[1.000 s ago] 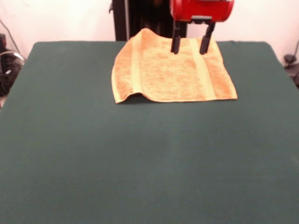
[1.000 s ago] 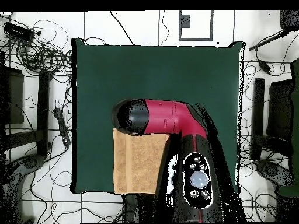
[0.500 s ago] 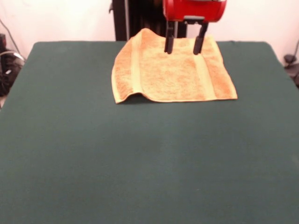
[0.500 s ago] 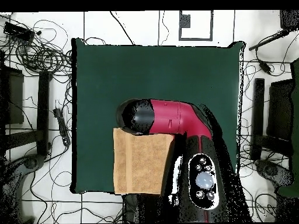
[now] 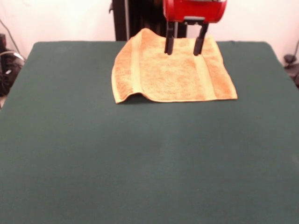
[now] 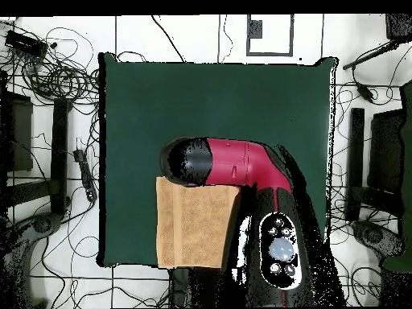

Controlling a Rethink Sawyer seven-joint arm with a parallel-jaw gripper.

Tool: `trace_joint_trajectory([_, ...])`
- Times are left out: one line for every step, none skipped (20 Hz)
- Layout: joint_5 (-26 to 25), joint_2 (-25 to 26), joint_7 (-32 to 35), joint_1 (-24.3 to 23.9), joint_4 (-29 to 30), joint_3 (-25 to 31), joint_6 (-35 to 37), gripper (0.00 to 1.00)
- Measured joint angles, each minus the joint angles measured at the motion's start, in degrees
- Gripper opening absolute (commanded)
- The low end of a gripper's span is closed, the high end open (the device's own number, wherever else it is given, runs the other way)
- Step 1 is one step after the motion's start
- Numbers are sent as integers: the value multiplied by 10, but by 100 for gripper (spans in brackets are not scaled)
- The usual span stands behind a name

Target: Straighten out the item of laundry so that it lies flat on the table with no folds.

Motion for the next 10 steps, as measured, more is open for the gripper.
trace_joint_trajectory([0, 0, 0, 0, 1, 0, 0, 100])
trace_joint_trajectory([0, 0, 0, 0, 1, 0, -1, 100])
trace_joint_trajectory([0, 0, 0, 0, 2, 0, -2, 100])
trace_joint_trajectory([0, 0, 0, 0, 2, -1, -3, 100])
trace_joint_trajectory([0, 1, 0, 0, 3, -1, -6, 100])
trace_joint_trajectory([0, 1, 0, 0, 4, -1, -8, 100])
trace_joint_trajectory([-1, 3, 0, 0, 4, -2, -11, 100])
trace_joint_trajectory([-1, 4, 0, 1, 4, -3, -13, 100])
trace_joint_trajectory([-1, 8, 0, 2, 5, -6, -21, 100])
trace_joint_trajectory([-1, 12, 0, 3, 6, -9, -28, 100])
